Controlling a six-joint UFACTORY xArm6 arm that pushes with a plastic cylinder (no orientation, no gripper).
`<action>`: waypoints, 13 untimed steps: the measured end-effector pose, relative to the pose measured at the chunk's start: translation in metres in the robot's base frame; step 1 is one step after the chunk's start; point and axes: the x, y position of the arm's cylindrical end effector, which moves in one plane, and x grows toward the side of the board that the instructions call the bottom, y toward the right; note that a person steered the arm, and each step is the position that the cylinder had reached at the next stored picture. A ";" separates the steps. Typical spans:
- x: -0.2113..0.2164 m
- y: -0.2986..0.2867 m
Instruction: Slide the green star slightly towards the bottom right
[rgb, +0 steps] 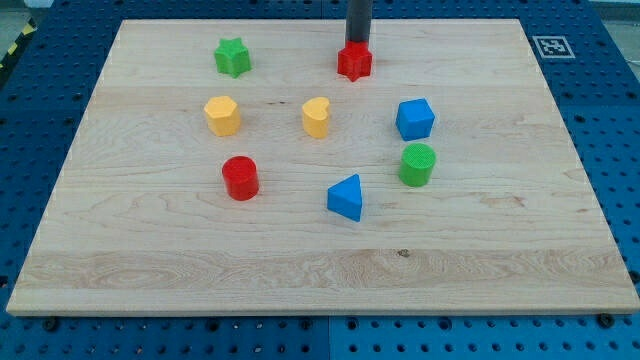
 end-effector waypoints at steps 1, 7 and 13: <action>0.019 0.000; -0.023 -0.250; 0.015 -0.182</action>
